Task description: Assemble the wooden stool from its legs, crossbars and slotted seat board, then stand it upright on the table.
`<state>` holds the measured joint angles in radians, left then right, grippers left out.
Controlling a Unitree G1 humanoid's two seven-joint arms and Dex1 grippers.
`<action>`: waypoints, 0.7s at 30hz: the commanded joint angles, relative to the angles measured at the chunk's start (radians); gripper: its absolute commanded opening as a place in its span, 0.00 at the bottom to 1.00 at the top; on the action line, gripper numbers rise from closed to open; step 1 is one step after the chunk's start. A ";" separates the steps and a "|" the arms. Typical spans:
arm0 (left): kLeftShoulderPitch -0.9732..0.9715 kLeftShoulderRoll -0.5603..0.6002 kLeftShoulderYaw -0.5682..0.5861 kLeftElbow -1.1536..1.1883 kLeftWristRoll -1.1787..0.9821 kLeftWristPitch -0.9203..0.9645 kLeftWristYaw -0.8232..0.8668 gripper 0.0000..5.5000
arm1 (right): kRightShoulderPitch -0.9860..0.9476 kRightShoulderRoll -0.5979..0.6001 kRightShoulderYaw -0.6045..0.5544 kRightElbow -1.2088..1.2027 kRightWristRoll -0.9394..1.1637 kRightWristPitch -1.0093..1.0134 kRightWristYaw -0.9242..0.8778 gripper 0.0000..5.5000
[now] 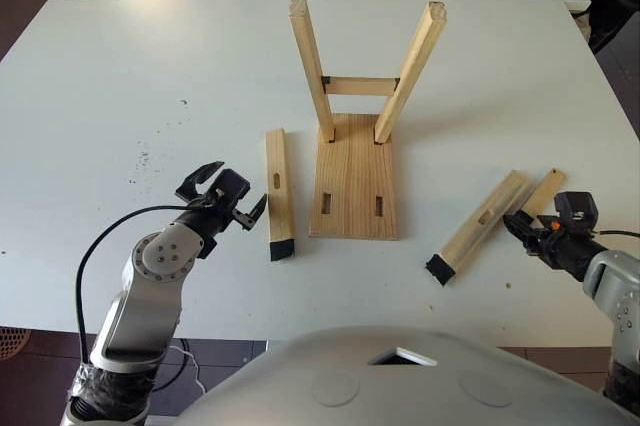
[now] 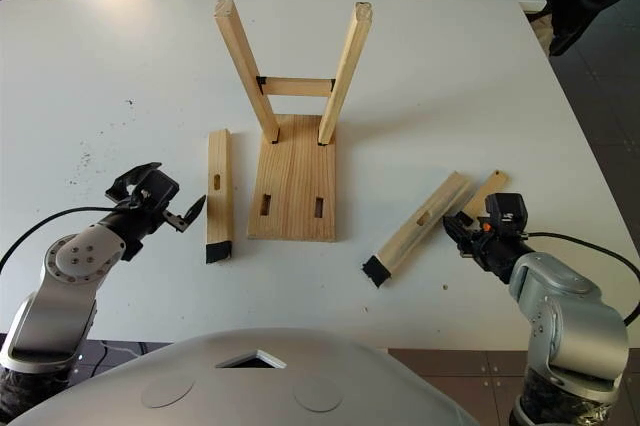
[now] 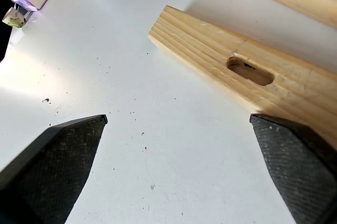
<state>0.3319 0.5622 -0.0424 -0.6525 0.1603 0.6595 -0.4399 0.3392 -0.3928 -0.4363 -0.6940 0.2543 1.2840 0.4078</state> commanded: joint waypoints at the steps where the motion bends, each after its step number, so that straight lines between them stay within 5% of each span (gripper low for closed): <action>1: -0.008 0.023 -0.011 0.022 0.005 -0.008 -0.015 0.92 | -0.021 0.023 0.013 0.054 -0.016 -0.060 -0.049 0.60; 14: -0.033 0.030 -0.034 0.059 0.002 -0.016 -0.018 0.92 | -0.041 -0.002 0.043 0.283 -0.052 -0.261 -0.097 0.60; 21: -0.034 0.028 -0.041 0.055 0.003 -0.010 -0.015 0.92 | -0.027 -0.017 0.037 0.383 -0.050 -0.347 -0.097 0.41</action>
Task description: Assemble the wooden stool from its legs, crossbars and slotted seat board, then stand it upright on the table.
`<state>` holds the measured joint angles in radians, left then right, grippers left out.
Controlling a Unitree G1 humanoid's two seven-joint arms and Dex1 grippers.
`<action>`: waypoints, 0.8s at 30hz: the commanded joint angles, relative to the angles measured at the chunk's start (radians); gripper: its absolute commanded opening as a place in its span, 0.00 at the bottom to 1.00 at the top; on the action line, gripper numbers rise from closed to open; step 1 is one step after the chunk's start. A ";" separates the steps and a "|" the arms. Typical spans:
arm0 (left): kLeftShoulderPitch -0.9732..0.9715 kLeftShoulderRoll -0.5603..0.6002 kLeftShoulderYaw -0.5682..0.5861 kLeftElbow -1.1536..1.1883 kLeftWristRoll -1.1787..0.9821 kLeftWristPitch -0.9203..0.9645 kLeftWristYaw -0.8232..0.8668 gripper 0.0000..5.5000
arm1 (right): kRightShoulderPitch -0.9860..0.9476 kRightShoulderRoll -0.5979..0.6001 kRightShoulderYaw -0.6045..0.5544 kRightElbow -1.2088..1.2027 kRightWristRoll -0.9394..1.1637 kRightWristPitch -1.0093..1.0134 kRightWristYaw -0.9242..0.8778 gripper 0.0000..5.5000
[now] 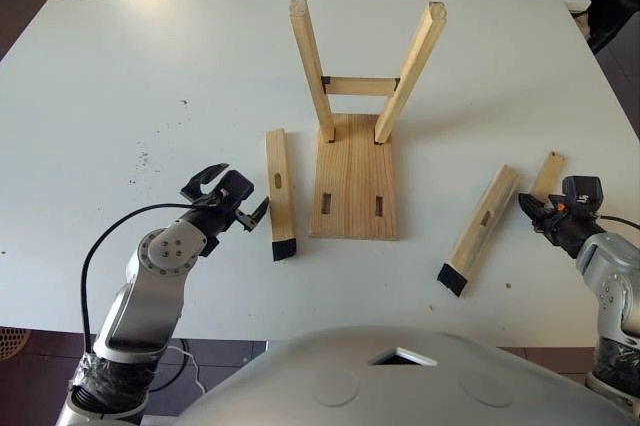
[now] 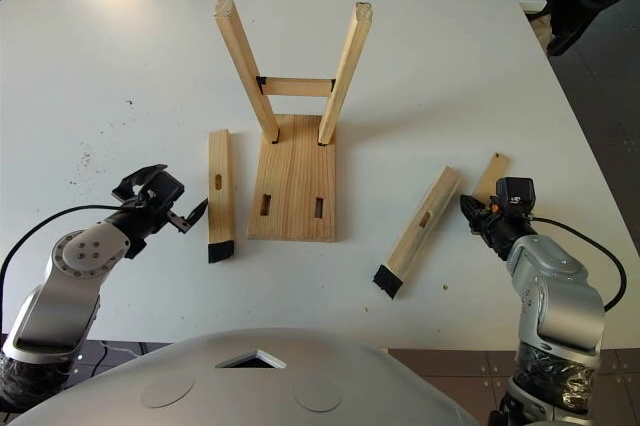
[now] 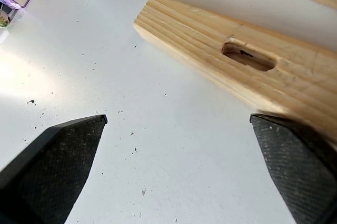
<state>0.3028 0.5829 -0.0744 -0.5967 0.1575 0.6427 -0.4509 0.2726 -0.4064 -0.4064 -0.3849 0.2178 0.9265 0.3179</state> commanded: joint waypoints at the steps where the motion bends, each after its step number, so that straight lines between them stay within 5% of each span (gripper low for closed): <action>1: -0.004 0.006 -0.010 -0.001 0.005 0.007 -0.003 0.92 | 0.042 -0.005 0.007 0.084 -0.013 0.002 -0.007 0.38; 7: 0.000 -0.003 -0.014 -0.005 0.008 0.011 0.008 0.92 | 0.034 -0.030 0.006 0.139 -0.014 -0.038 -0.008 0.24; 14: -0.008 -0.011 0.011 -0.002 -0.011 0.010 0.012 0.92 | -0.022 -0.046 0.002 0.176 -0.008 -0.146 -0.004 0.24; 24: -0.170 -0.090 0.377 -0.127 -0.482 0.064 -0.115 0.92 | -0.368 -0.088 -0.065 0.200 0.184 -0.373 0.134 0.24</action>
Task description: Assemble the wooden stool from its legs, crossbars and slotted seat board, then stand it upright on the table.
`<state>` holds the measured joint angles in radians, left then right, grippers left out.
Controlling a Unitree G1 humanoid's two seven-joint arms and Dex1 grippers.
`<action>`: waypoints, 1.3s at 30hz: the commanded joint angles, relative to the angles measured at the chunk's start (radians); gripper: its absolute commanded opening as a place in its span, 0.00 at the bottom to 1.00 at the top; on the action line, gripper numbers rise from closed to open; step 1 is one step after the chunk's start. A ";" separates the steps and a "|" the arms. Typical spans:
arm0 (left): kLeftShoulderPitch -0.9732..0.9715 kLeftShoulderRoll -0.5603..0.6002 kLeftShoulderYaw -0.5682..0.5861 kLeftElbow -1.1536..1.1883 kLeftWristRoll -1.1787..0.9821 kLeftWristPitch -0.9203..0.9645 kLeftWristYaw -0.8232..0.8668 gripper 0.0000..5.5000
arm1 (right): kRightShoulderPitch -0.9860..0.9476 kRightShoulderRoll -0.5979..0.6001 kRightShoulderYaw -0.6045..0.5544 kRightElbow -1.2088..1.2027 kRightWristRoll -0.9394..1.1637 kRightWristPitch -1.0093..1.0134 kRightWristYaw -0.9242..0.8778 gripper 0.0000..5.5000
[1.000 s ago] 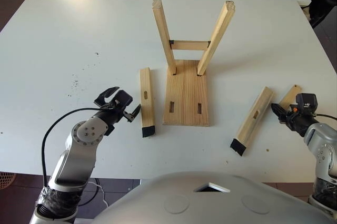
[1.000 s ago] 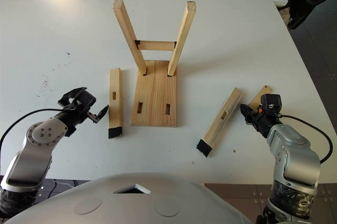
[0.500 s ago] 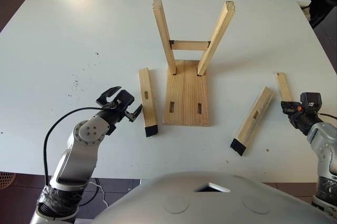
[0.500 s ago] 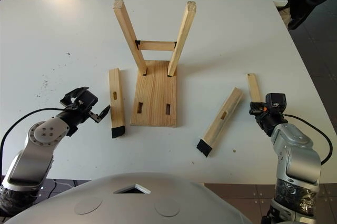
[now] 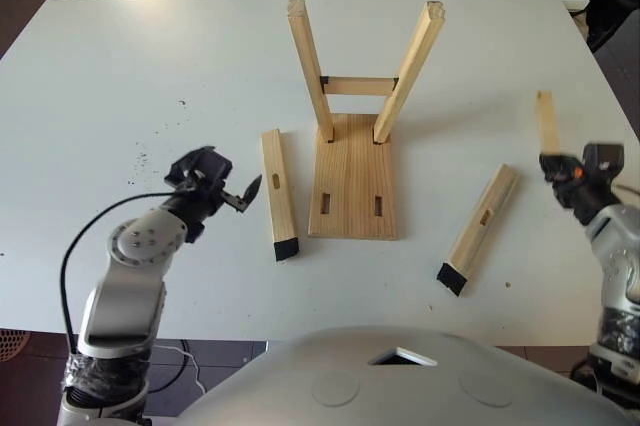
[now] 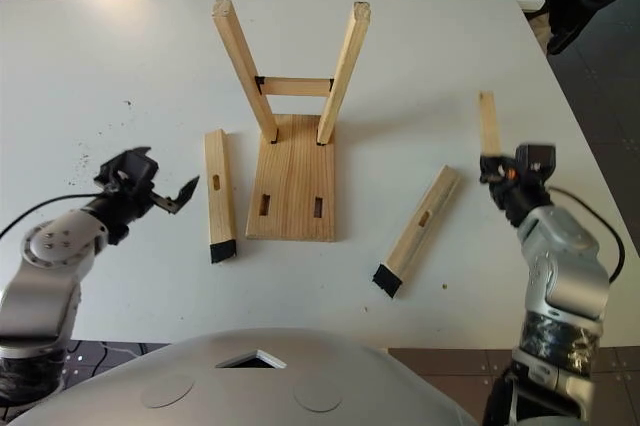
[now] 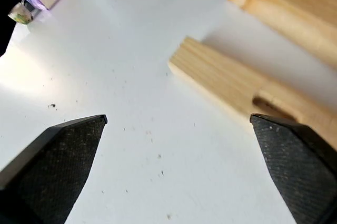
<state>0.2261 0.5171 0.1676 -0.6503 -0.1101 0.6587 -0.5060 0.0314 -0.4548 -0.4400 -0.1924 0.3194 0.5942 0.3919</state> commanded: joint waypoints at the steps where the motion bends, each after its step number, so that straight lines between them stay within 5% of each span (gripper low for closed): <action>1: -0.128 -0.028 0.170 -0.090 -0.290 0.071 -0.071 0.92 | -0.162 -0.048 -0.038 0.000 0.118 -0.039 0.079 0.24; 6: -0.337 -0.024 0.285 -0.116 -0.733 0.174 -0.043 0.97 | -0.386 -0.117 -0.084 -0.099 0.569 0.196 0.224 0.24; 13: -0.585 -0.042 0.166 -0.032 -1.065 0.211 0.050 0.98 | -0.564 -0.254 0.022 -0.071 1.043 0.522 0.418 0.24; 23: -0.652 -0.021 0.034 -0.017 -1.231 0.196 0.025 0.73 | -0.563 -0.308 0.194 -0.103 1.009 0.551 0.593 0.24; 39: -0.651 0.028 -0.045 -0.034 -1.256 0.151 0.000 0.25 | -0.547 -0.365 0.307 -0.104 0.843 0.479 0.765 0.24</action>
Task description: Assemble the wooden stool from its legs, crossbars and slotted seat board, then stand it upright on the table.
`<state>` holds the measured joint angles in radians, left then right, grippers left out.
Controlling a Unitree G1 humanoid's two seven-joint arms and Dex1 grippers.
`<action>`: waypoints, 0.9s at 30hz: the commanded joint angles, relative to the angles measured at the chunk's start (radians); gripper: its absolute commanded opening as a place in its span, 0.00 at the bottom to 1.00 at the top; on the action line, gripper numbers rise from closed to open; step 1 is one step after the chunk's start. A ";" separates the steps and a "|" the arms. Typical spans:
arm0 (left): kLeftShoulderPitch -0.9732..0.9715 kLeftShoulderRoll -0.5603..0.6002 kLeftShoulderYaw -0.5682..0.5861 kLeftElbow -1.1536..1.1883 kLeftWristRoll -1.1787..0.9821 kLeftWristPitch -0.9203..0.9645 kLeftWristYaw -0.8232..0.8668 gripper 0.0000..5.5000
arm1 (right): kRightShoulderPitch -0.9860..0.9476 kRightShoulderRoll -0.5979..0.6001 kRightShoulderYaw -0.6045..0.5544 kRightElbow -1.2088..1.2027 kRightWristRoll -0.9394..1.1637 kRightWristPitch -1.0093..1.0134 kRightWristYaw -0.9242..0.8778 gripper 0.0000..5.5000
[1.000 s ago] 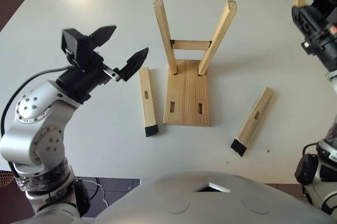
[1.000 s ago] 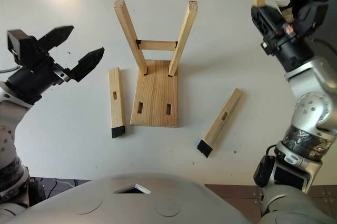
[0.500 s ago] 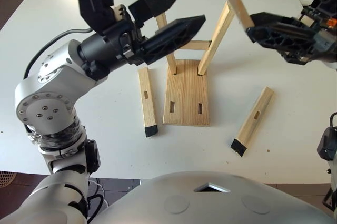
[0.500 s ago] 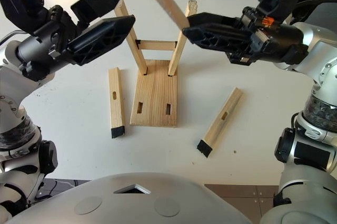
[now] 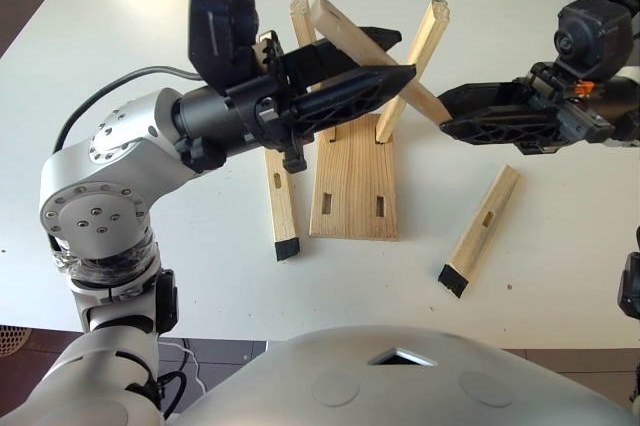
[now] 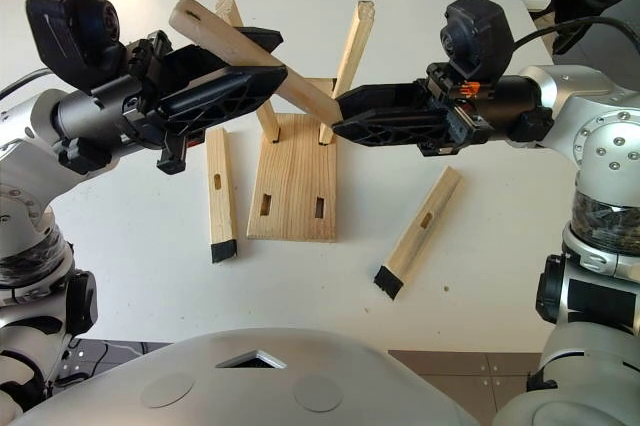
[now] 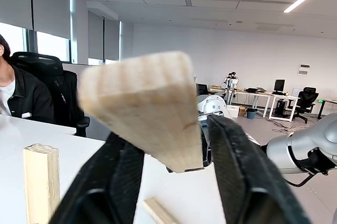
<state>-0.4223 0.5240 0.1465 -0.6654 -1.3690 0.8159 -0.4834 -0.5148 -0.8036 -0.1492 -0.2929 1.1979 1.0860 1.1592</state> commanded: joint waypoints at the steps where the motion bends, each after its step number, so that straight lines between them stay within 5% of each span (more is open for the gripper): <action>1: 0.001 0.024 -0.026 -0.019 0.006 -0.010 -0.025 0.25 | 0.000 -0.017 0.017 -0.004 -0.038 -0.015 0.001 0.24; 7: 0.025 0.052 -0.037 -0.005 0.052 -0.031 -0.065 0.25 | 0.023 -0.030 0.042 -0.036 -0.123 -0.073 -0.007 0.24; 10: 0.050 0.076 -0.043 -0.008 0.100 -0.038 -0.101 0.23 | 0.054 -0.044 0.076 -0.053 -0.199 -0.131 0.004 0.36; 14: 0.131 0.152 -0.002 -0.018 0.184 -0.057 -0.171 0.23 | 0.106 -0.078 0.119 -0.036 -0.313 -0.201 0.033 0.38; 22: 0.437 0.446 0.191 0.077 0.508 -0.177 -0.473 0.23 | 0.342 -0.088 -0.009 -0.068 -0.402 -0.319 -0.028 0.38; 27: 0.555 0.469 0.127 0.213 0.754 -0.389 -0.605 0.23 | 0.475 -0.040 -0.043 -0.165 -0.413 -0.356 -0.109 0.38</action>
<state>0.1190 0.9834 0.3186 -0.5065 -0.7067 0.5104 -1.0579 -0.0673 -0.8610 -0.1918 -0.4232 0.8026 0.7524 1.0770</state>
